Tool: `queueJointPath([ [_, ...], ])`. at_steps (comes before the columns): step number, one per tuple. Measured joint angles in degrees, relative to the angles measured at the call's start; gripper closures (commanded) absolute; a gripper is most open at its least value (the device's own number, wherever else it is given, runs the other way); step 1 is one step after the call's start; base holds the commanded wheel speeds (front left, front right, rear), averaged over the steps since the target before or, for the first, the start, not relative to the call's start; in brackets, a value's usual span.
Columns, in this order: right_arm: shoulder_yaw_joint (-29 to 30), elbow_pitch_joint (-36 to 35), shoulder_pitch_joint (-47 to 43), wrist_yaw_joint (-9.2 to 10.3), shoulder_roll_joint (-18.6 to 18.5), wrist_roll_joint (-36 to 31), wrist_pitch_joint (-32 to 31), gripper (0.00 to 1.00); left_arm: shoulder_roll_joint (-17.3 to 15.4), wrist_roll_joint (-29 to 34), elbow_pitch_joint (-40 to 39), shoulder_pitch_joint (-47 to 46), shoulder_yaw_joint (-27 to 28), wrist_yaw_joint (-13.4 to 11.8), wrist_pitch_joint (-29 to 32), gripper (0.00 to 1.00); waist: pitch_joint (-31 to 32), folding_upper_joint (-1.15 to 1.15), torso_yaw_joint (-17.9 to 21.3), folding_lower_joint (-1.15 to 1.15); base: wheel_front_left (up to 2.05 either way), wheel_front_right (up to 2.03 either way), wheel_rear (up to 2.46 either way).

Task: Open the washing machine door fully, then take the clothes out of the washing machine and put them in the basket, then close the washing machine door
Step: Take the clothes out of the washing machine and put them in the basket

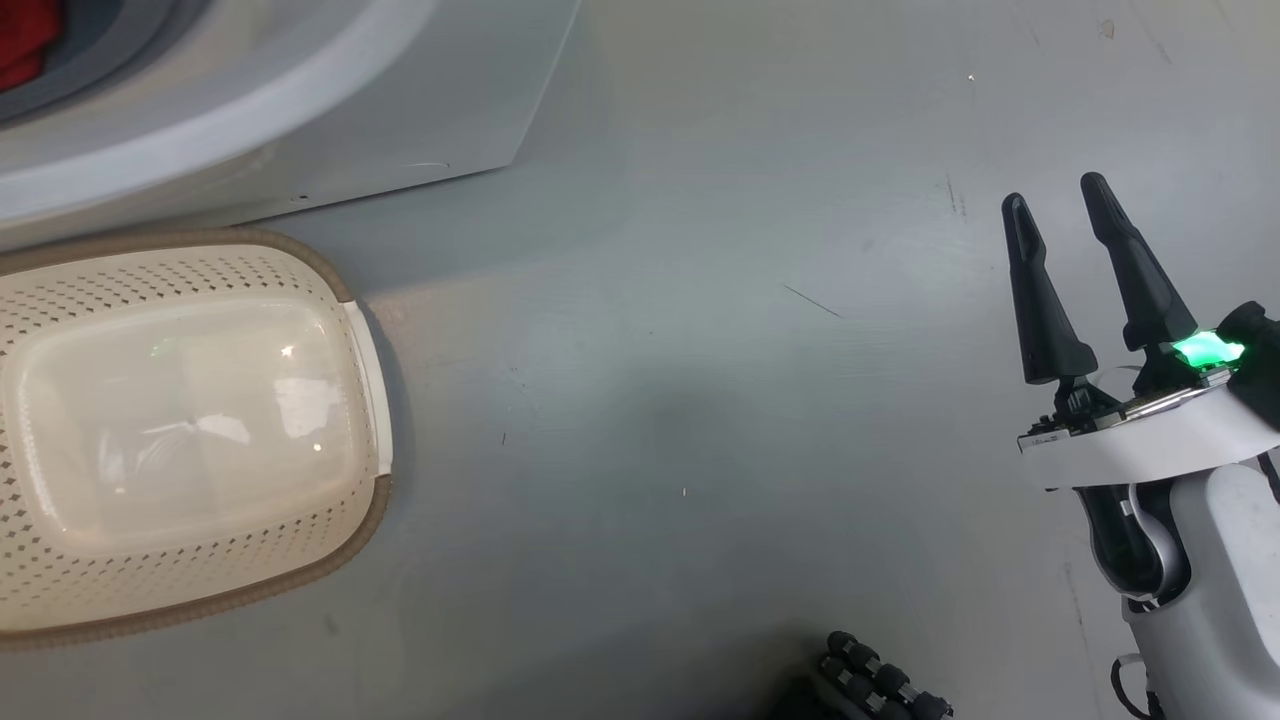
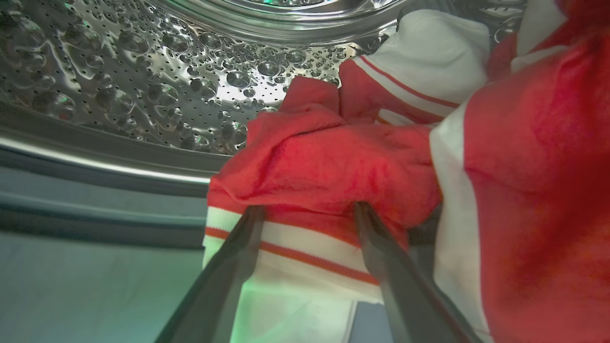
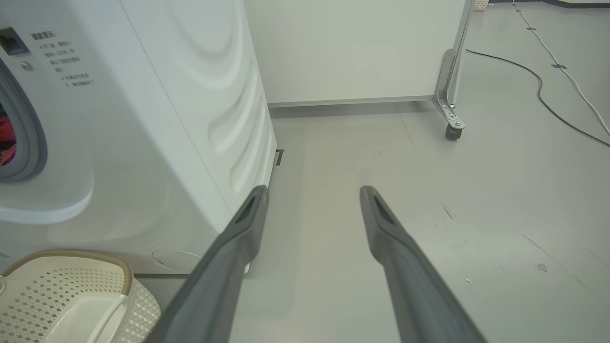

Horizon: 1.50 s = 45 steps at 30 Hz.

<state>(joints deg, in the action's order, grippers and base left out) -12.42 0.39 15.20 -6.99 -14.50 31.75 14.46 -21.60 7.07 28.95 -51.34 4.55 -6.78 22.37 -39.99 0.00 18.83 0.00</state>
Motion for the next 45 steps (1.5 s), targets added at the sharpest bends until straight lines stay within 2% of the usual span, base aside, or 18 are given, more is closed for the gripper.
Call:
queueJointPath([
  [4, 0.0, 0.0, 0.6, 0.0, -0.1, 0.0, 0.0, 0.0, 1.0, -0.7, 1.4, -1.1, 1.2, 0.0, 0.4, 0.0, 0.0, 0.0, -0.1, 0.0, 0.0, 0.0, 0.0],
  [5, 0.0, 0.1, 0.7, 0.0, -0.1, 0.0, 0.0, 0.0, 1.2, -0.9, 1.9, -1.5, 1.5, 0.0, 0.5, 0.31, 0.0, 0.0, -0.1, 0.0, 0.0, 0.0, 0.0],
  [6, 0.0, 0.1, 0.7, 0.0, -0.1, 0.0, 0.0, 0.0, 1.2, -0.9, 1.9, -1.5, 1.5, 0.0, 0.5, 0.78, 0.0, 0.0, -0.1, 0.0, 0.0, 0.0, 0.0],
  [7, 0.0, 0.1, 0.8, 0.0, -0.2, 0.0, 0.0, 0.0, 1.4, -1.1, 2.1, -1.8, 1.8, 0.0, 0.5, 1.0, 0.0, 0.0, -0.2, 0.0, 0.0, 0.0, 0.0],
  [14, 0.1, 0.3, 0.8, 0.0, -0.4, 0.0, 0.0, 0.0, 1.5, -1.2, 3.6, -2.6, 2.3, 0.0, -0.4, 1.0, 0.1, 0.0, -0.5, 0.0, 0.0, 0.0, 0.0],
  [24, 0.6, 1.1, 0.8, 0.0, -0.4, -0.6, 0.0, 0.0, 3.3, -1.4, 6.8, -2.4, 2.4, 0.0, -6.3, 1.0, 2.0, 0.0, -1.2, 0.0, 0.0, 0.0, 0.0],
  [34, 1.4, 1.9, 0.8, 0.0, -1.1, -1.7, 0.0, 0.0, 6.7, -4.3, 8.0, -1.0, 2.3, 0.0, -15.4, 1.0, 5.6, 0.0, -2.7, 0.0, 0.0, 0.0, 0.0],
  [45, 2.1, 3.2, -1.5, 0.0, -1.8, -3.2, 0.0, 0.0, 11.7, -7.9, 9.5, 5.4, 2.4, 0.5, -25.8, 1.0, 12.0, 0.0, -5.4, 0.0, 0.0, 0.0, 0.0],
])
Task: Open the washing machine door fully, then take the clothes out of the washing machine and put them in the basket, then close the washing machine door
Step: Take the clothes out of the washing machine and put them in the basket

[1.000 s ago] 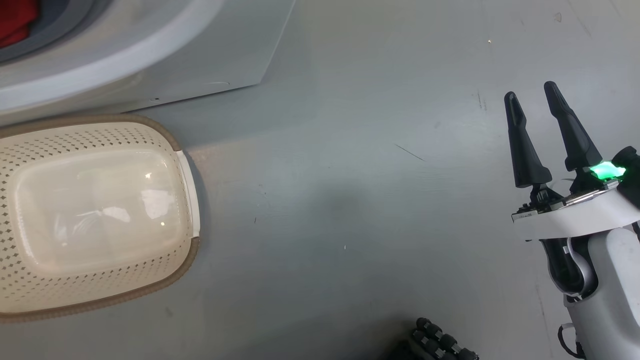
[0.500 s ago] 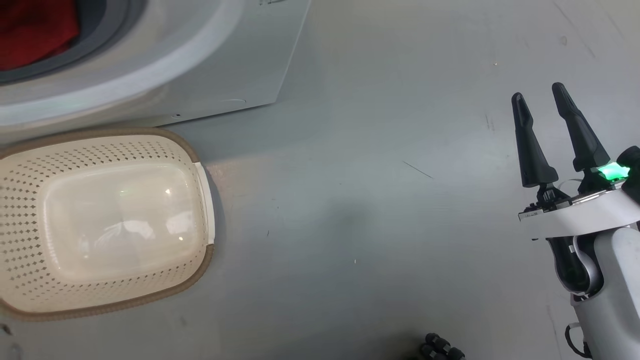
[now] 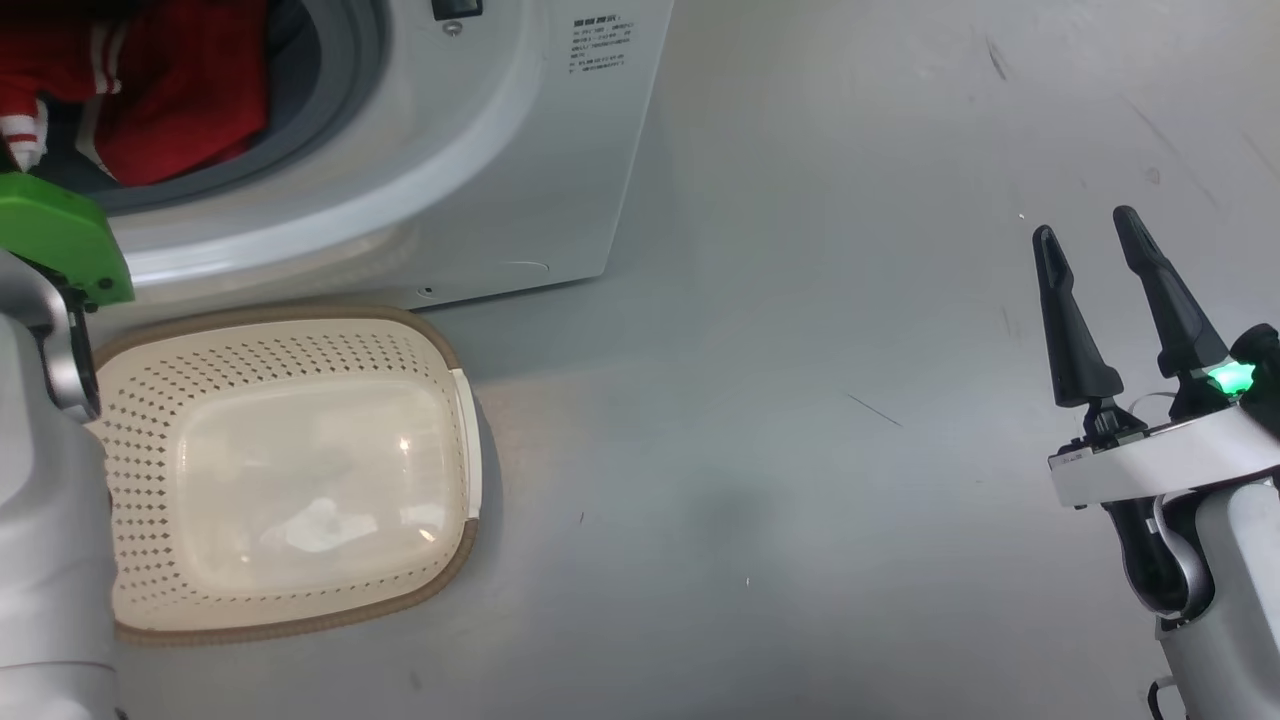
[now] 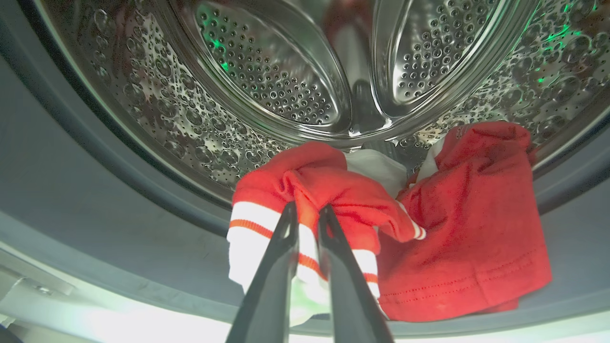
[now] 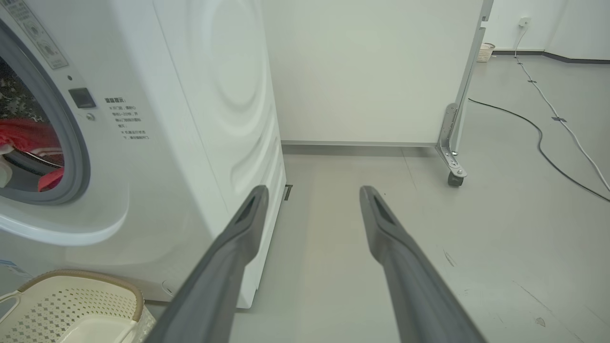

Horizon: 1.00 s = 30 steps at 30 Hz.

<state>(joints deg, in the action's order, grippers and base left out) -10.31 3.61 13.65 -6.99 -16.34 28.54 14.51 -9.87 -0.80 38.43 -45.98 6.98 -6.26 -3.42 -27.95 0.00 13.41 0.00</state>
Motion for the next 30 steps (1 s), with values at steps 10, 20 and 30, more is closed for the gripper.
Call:
queueJointPath([
  [10, -0.2, 0.7, -3.4, 0.0, -0.2, -0.8, 0.0, 0.0, 3.0, -1.8, 0.0, 4.7, -0.6, 2.6, -7.6, 1.0, 5.8, 0.0, -3.0, 0.0, 0.0, 0.0, 0.0],
  [20, 0.6, 0.7, -6.0, 0.0, -0.1, -1.4, 0.0, 0.0, 5.3, -2.8, -1.8, 9.0, -2.4, 5.2, -10.3, 1.0, 10.8, 0.0, -6.1, 0.0, 0.0, 0.0, 0.0],
  [30, 1.2, 0.7, -8.0, 0.0, 0.4, -1.9, 0.0, 0.0, 5.9, -3.9, -7.2, 12.6, -2.8, 6.6, -10.9, 1.0, 14.3, 0.0, -8.4, 0.0, 0.0, 0.0, 0.0],
])
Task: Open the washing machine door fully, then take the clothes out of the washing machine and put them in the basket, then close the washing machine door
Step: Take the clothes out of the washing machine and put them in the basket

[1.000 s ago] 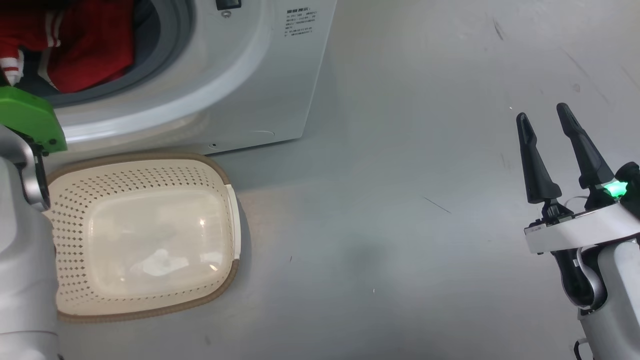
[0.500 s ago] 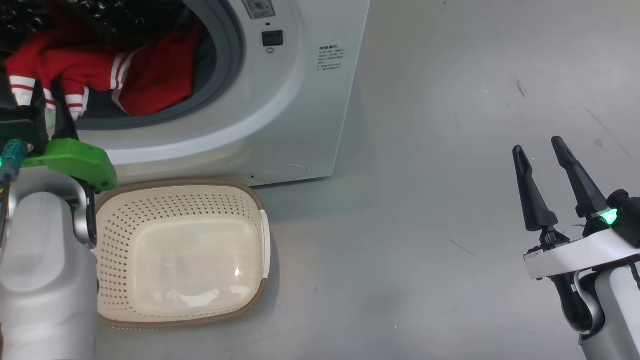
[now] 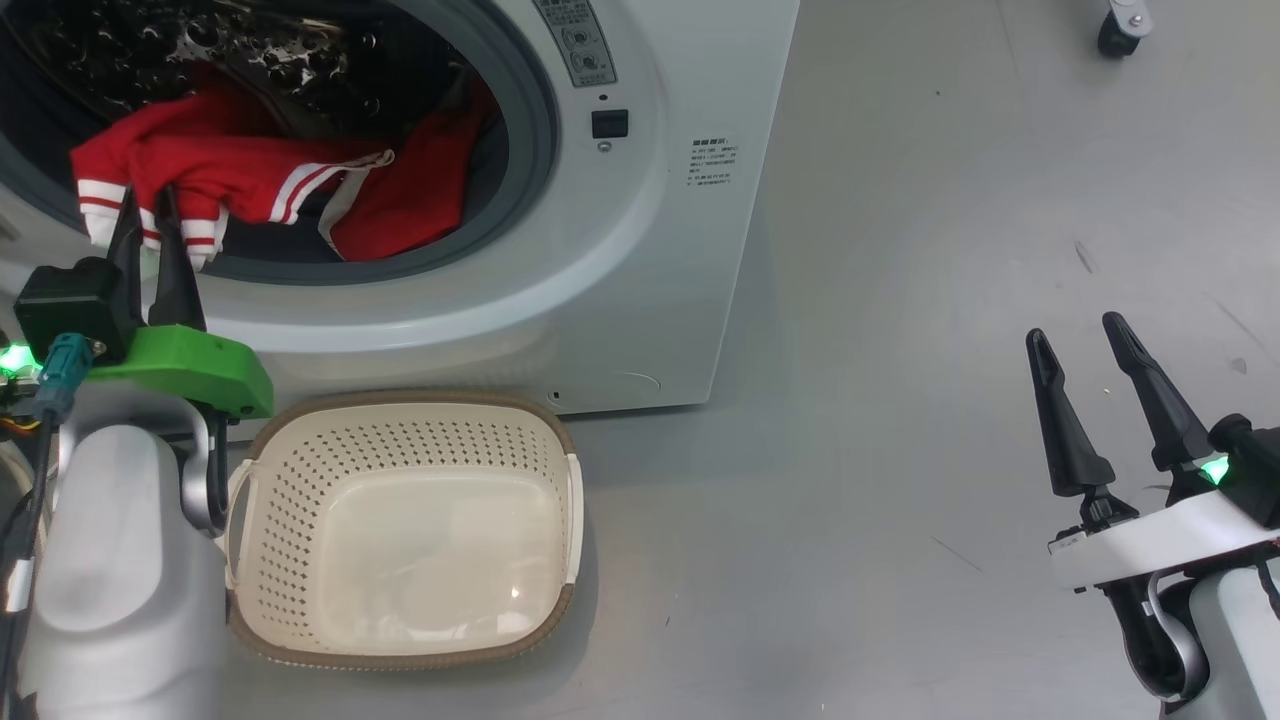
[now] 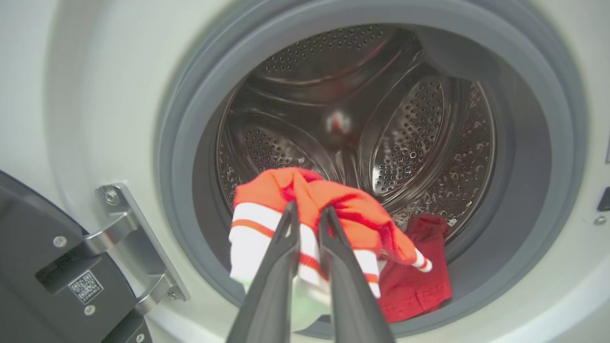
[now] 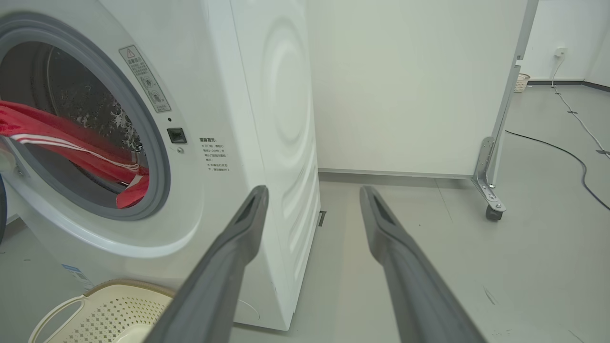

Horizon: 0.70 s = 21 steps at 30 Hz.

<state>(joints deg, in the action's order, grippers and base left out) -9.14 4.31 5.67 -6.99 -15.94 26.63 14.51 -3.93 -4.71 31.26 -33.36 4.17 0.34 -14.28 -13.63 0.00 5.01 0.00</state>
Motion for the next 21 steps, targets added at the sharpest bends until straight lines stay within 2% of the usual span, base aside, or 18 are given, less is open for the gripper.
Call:
queueJointPath([
  [5, 1.0, 0.0, -1.0, 0.0, 0.4, -0.1, 0.0, 0.0, 0.7, -0.2, -4.0, 1.3, -0.9, 0.8, -0.2, 1.0, 1.5, 0.0, -0.8, 0.0, 0.0, 0.0, 0.0],
  [11, 0.9, -0.1, -1.6, 0.0, 0.8, -0.6, 0.0, 0.0, 0.8, -0.1, -13.5, 1.7, -1.9, 2.0, -0.2, 1.0, 2.8, 0.0, -1.8, 0.0, 0.0, 0.0, 0.0],
  [21, 0.4, -0.5, -2.6, 0.0, 1.1, -1.0, 0.0, 0.0, 1.1, -0.1, -21.2, 5.9, -2.5, 2.1, -0.4, 1.0, 3.6, 0.0, -2.5, 0.0, 0.0, 0.0, 0.0],
])
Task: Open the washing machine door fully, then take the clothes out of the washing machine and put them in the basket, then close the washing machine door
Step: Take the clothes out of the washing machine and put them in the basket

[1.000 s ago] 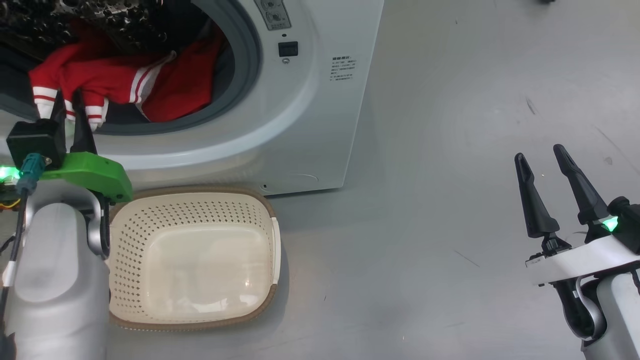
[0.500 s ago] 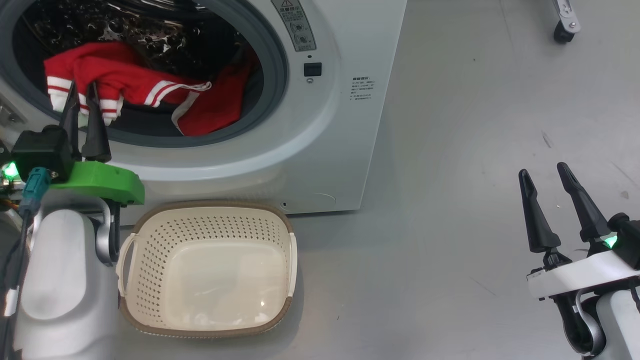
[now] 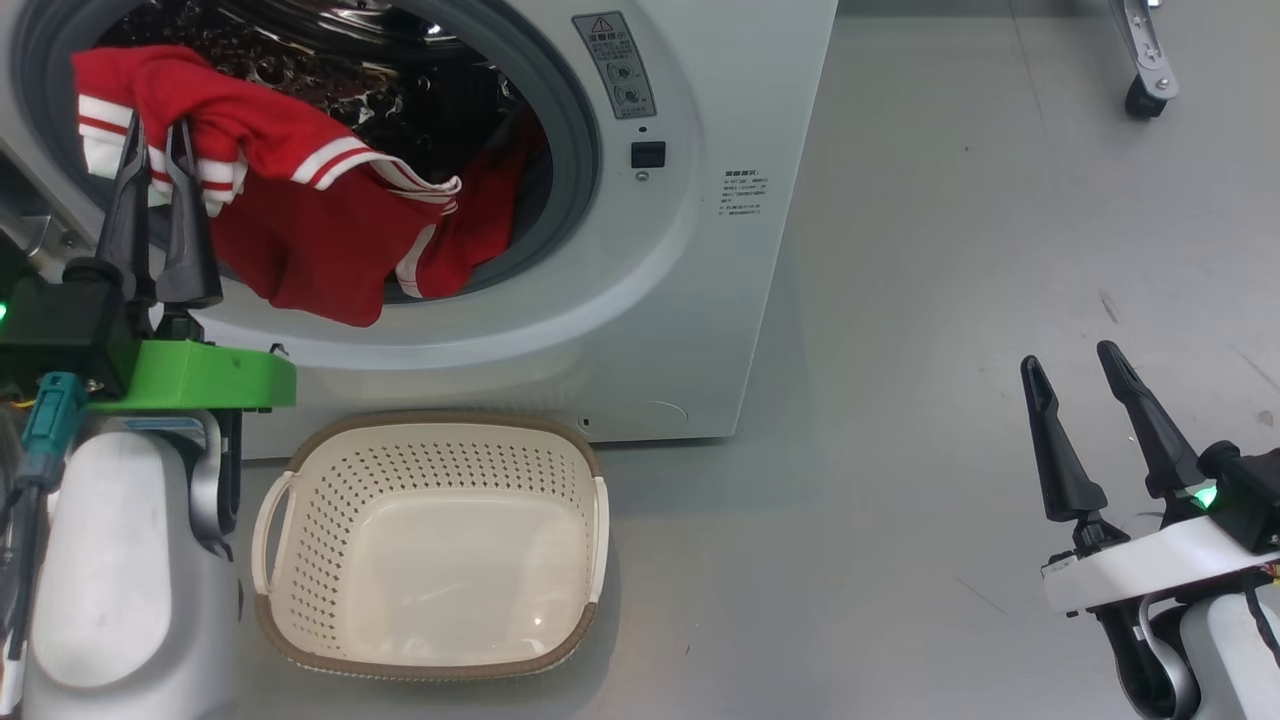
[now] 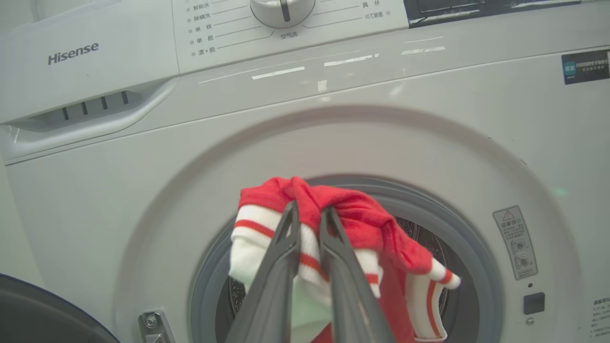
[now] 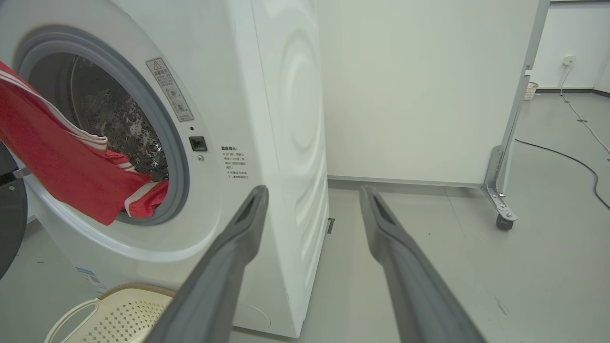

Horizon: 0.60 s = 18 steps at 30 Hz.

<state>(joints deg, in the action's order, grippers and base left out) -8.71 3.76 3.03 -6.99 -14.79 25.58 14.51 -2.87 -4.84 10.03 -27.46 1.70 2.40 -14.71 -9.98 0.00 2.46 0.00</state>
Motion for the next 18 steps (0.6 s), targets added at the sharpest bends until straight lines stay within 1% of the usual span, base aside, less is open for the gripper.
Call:
queueJointPath([
  [7, -0.1, -0.3, 0.0, 0.0, 0.0, 0.0, 0.0, 0.0, 0.1, 0.0, -2.2, 2.4, -1.2, 0.5, 0.0, 1.0, -0.1, 0.0, -0.2, 0.0, 0.0, 0.0, 0.0],
  [14, -0.4, -0.4, -0.1, 0.0, 0.3, 0.0, 0.0, 0.0, 0.3, -0.4, 1.1, 8.6, -2.9, 1.4, 0.0, 1.0, -0.4, 0.0, -0.2, 0.0, 0.0, 0.0, 0.0],
  [18, -0.4, -0.6, -0.1, 0.0, 0.3, 0.0, 0.0, 0.0, 0.3, -1.1, 3.1, 11.1, -3.9, 1.5, 0.6, 1.0, -0.7, 0.0, -0.2, 0.0, 0.0, 0.0, 0.0],
])
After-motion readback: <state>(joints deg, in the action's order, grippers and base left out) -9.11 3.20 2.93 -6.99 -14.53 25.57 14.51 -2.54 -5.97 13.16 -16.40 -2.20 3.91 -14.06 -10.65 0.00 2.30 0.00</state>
